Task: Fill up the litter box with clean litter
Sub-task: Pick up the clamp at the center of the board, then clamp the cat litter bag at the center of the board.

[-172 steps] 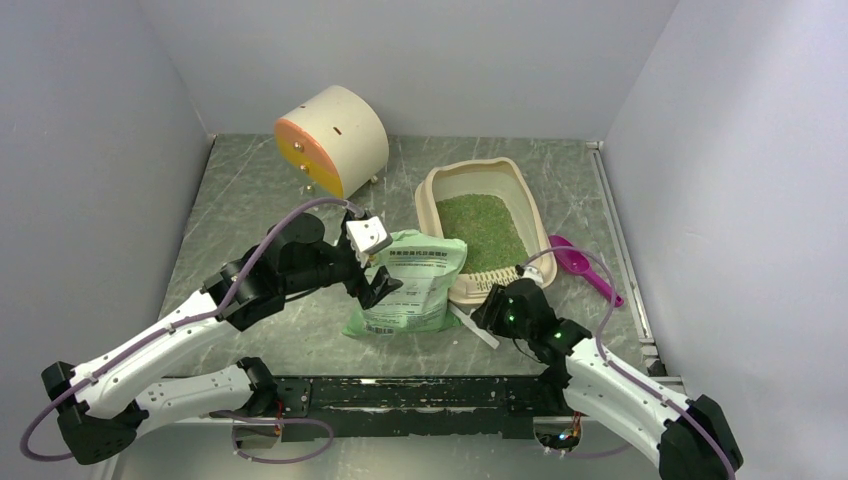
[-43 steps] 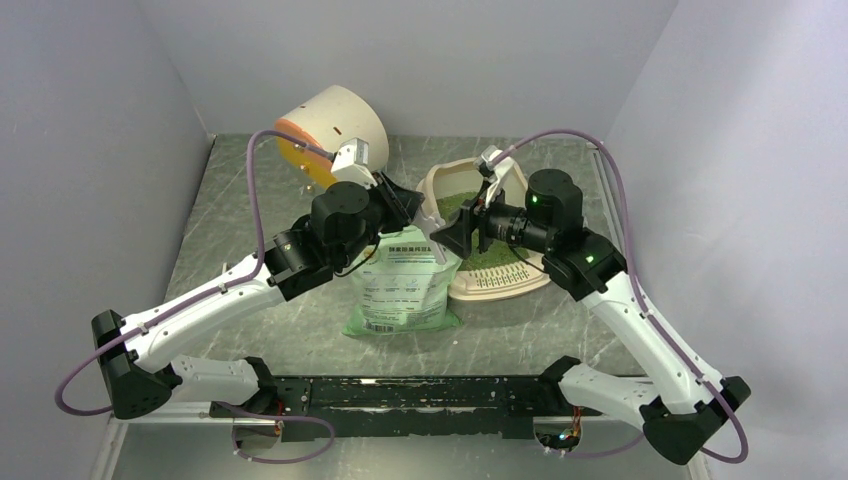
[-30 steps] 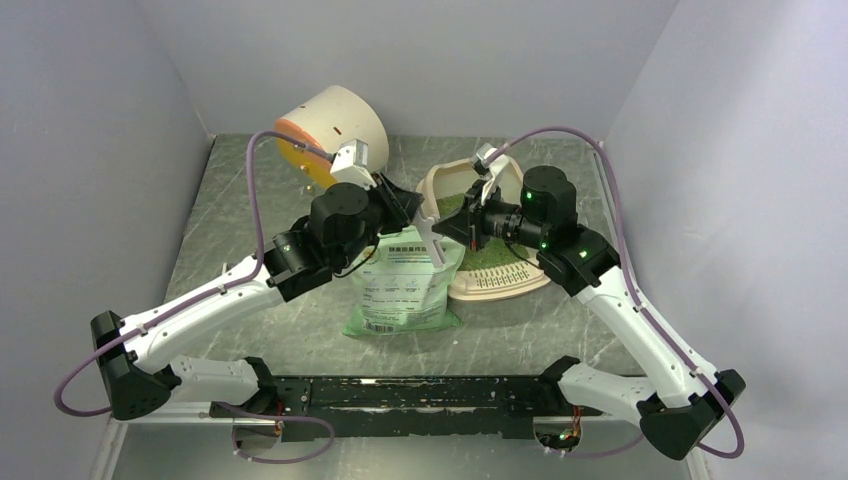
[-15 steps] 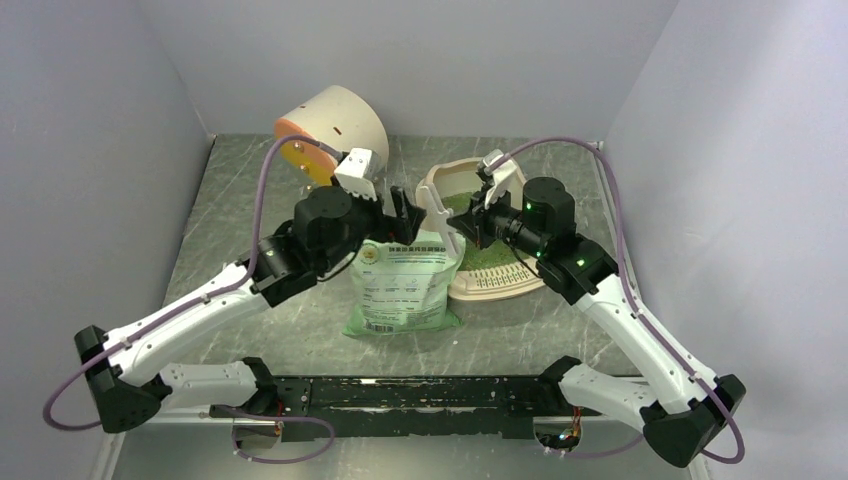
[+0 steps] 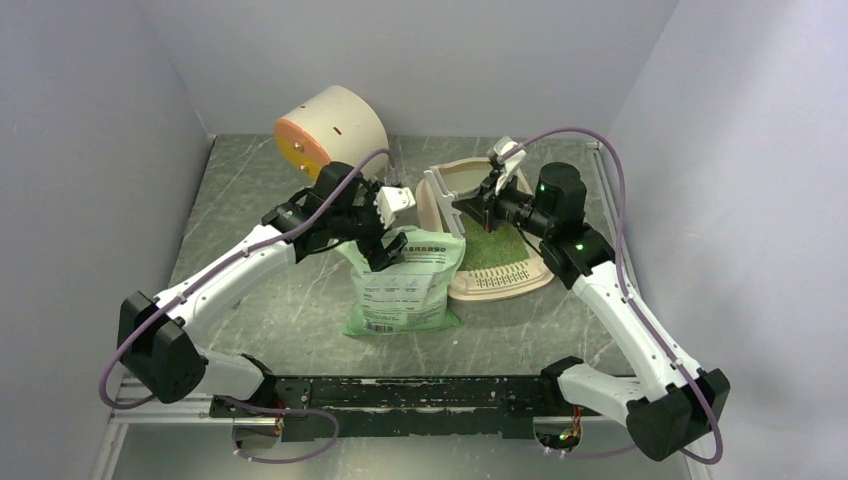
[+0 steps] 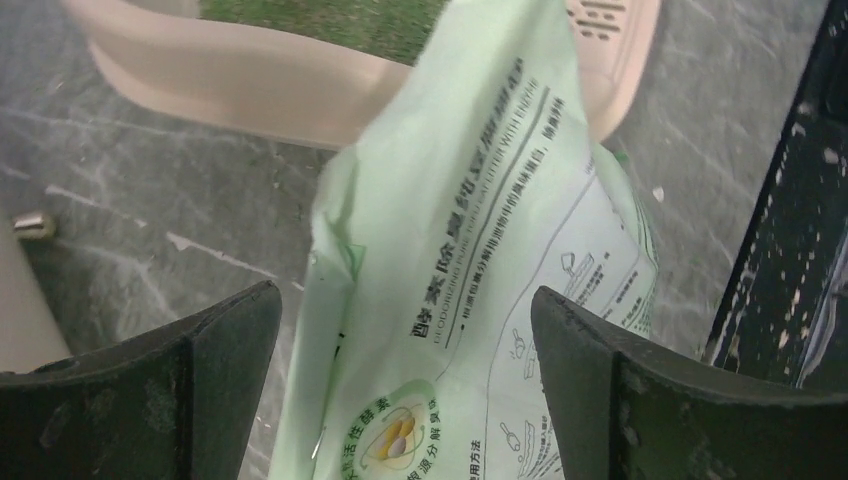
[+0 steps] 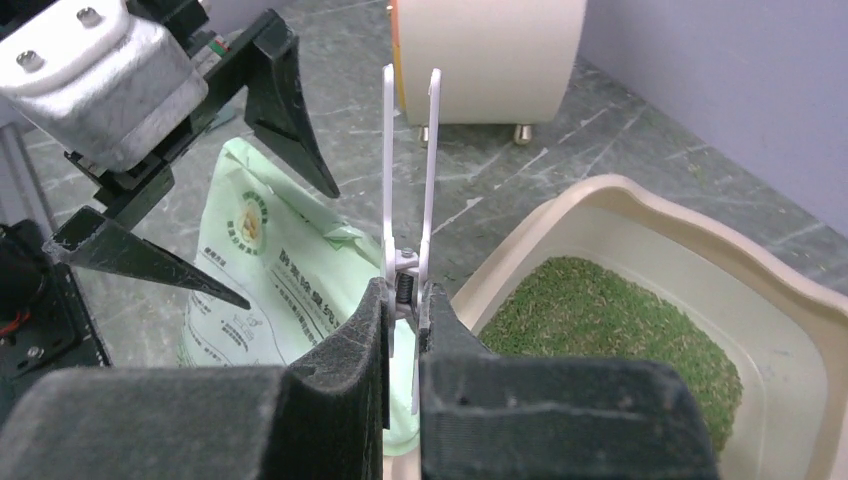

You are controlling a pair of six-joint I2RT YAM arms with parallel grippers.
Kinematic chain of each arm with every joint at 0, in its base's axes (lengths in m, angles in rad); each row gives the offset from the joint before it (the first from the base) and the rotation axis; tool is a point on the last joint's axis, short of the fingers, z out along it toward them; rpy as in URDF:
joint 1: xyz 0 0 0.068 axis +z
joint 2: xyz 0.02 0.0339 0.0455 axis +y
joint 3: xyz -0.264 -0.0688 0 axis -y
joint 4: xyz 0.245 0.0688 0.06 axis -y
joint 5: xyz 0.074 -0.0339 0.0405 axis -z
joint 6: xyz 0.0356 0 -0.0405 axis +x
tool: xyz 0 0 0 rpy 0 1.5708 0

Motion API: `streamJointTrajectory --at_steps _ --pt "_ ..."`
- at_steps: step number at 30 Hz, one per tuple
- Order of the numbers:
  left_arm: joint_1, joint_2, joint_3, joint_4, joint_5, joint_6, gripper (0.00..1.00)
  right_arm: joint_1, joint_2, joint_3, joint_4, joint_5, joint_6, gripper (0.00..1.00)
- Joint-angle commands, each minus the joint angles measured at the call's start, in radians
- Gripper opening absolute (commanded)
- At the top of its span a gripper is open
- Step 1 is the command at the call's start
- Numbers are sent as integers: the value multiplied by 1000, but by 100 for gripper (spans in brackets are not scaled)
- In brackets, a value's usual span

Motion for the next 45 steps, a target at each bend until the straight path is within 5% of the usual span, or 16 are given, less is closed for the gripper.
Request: streamJointTrajectory --at_steps 1,12,16,20,24,29,40,45 --pt "7 13 30 -36 167 175 98 -27 14 -4 87 -176 -59 0" --pt "8 115 50 -102 160 263 98 -29 -27 -67 147 -270 -140 0" --pt "8 147 65 -130 194 265 87 -29 -54 -114 212 -276 -174 0" --pt "7 173 94 -191 237 278 62 -29 -32 -104 188 -290 -228 0" --pt "7 183 113 -216 294 252 24 -30 7 -85 131 -329 -277 0" --pt "8 137 71 -134 338 176 5 -41 36 -105 228 -422 -171 0" --pt "7 -58 -84 77 324 49 5 -115 115 -184 521 -689 98 0" --pt "6 -70 -110 95 312 12 5 -165 135 -238 778 -732 303 0"
